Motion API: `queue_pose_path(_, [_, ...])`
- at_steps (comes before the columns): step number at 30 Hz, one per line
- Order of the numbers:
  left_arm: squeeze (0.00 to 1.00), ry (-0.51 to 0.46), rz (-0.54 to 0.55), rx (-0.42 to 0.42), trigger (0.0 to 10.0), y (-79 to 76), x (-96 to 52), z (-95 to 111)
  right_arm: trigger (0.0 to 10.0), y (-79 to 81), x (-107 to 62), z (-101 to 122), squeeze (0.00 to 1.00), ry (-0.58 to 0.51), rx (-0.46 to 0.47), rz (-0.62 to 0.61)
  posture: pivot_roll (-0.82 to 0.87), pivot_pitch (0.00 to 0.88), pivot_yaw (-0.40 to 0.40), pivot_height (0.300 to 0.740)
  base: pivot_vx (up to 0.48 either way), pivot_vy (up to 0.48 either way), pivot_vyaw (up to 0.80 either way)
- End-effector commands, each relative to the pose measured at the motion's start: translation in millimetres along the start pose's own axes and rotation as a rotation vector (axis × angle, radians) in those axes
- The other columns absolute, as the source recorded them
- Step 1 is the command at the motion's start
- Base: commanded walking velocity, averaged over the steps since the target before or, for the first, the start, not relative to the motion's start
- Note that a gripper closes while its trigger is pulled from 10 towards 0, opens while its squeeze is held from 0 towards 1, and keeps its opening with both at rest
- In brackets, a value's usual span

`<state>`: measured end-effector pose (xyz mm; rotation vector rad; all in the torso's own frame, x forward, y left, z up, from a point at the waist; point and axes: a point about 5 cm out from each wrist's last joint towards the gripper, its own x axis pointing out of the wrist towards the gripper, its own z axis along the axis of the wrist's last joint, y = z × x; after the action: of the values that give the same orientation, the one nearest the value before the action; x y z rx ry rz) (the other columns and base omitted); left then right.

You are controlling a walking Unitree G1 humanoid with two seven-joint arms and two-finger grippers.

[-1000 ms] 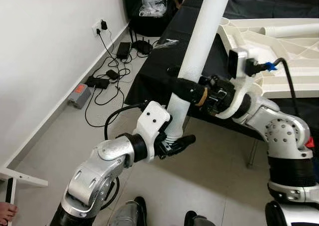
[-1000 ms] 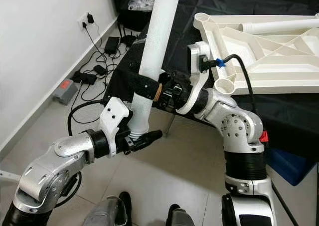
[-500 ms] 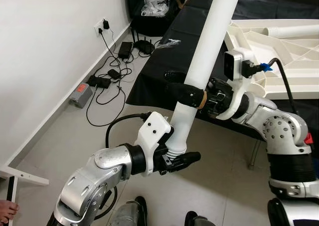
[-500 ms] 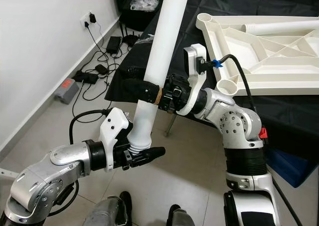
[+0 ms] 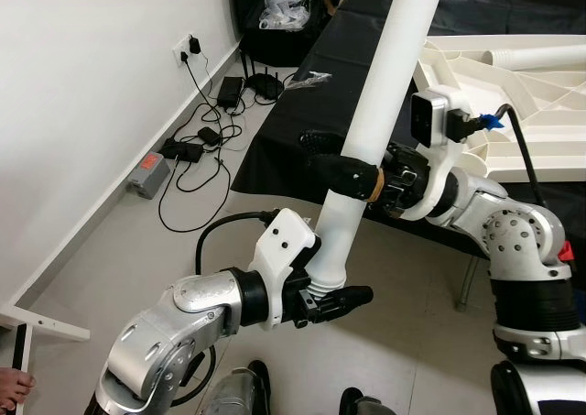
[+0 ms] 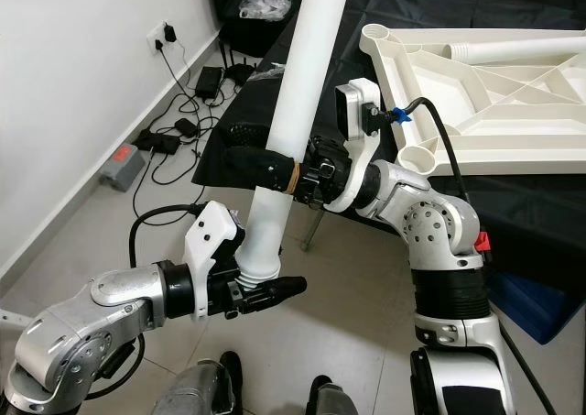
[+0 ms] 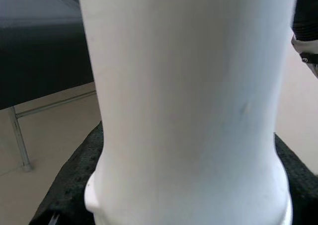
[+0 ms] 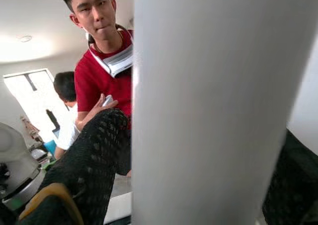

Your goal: Building children table

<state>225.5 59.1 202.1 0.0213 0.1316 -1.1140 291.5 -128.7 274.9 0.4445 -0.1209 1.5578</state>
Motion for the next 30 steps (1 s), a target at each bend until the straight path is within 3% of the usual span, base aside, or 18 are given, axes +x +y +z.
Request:
queue_pose_path(1, [0.00, -0.002, -0.029, 0.000, 10.0, -5.6, -2.5, 1, 10.0, 5.9, 3.1, -5, 0.00, 0.019, 0.016, 0.041, 0.18, 0.249, 0.026, 0.740, 0.000, 0.000, 0.00])
queue_pose_path(14, [0.00, 0.013, -0.065, -0.022, 10.0, -11.9, -4.2, -3, 10.0, 14.8, 12.5, -16, 0.00, 0.074, 0.011, 0.084, 0.18, 0.239, 0.027, 0.740, 0.000, 0.000, 0.00])
queue_pose_path(30, [0.00, 0.065, -0.135, -0.052, 10.0, -22.7, -9.7, -14, 10.0, 7.3, 11.5, -24, 0.00, 0.201, -0.037, 0.031, 0.18, 0.234, 0.024, 0.740, 0.000, 0.000, 0.00])
